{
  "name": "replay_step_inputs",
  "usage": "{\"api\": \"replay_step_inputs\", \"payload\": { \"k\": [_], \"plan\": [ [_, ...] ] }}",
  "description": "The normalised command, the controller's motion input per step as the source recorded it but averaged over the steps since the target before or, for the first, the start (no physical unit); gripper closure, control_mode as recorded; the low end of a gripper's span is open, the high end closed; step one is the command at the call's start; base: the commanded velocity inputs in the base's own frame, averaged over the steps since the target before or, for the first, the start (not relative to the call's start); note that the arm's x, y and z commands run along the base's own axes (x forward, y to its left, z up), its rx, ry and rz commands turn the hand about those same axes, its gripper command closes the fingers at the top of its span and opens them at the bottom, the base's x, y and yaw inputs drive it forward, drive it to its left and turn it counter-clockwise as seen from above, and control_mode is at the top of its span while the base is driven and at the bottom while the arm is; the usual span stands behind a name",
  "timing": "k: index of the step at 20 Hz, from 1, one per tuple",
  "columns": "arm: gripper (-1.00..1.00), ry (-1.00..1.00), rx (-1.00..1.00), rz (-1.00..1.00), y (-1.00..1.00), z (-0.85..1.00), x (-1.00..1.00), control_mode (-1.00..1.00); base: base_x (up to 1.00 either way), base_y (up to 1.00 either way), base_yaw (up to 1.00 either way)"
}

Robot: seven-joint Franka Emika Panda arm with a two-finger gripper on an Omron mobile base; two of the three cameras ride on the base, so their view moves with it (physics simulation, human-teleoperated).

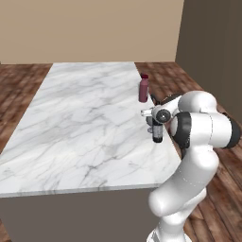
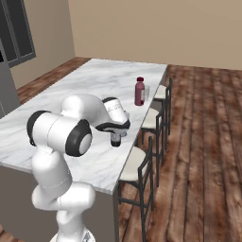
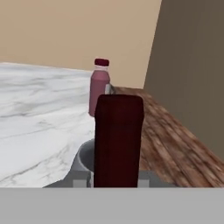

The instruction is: There is a wine glass and glass cup on the dining counter. Place the wine bottle next to the wine glass and the juice bottle next to the glass cup.

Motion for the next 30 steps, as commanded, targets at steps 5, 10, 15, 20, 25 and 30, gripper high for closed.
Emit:
{"api": "replay_step_inputs", "payload": {
  "k": [5,10,15,20,25,30],
  "plan": [
    [1.00,-0.01,0.00,0.00,-0.03,-0.24,-0.25,-1.00,0.00,0.00,0.00],
    [1.00,0.00,0.00,0.00,-0.01,-0.25,-0.09,-1.00,0.00,0.00,0.00],
    [1.00,0.00,0.00,-0.01,0.00,-0.25,-0.01,-1.00,0.00,0.00,0.00],
    [1.00,0.00,0.00,-0.02,0.04,-0.28,0.00,-1.00,0.00,0.00,0.00],
    [-1.00,0.00,0.00,-0.04,0.02,-0.25,-0.01,-1.00,0.00,0.00,0.00],
    [-1.00,0.00,0.00,-0.06,0.00,-0.17,-0.04,-1.00,0.00,0.00,0.00]
  ]
}}
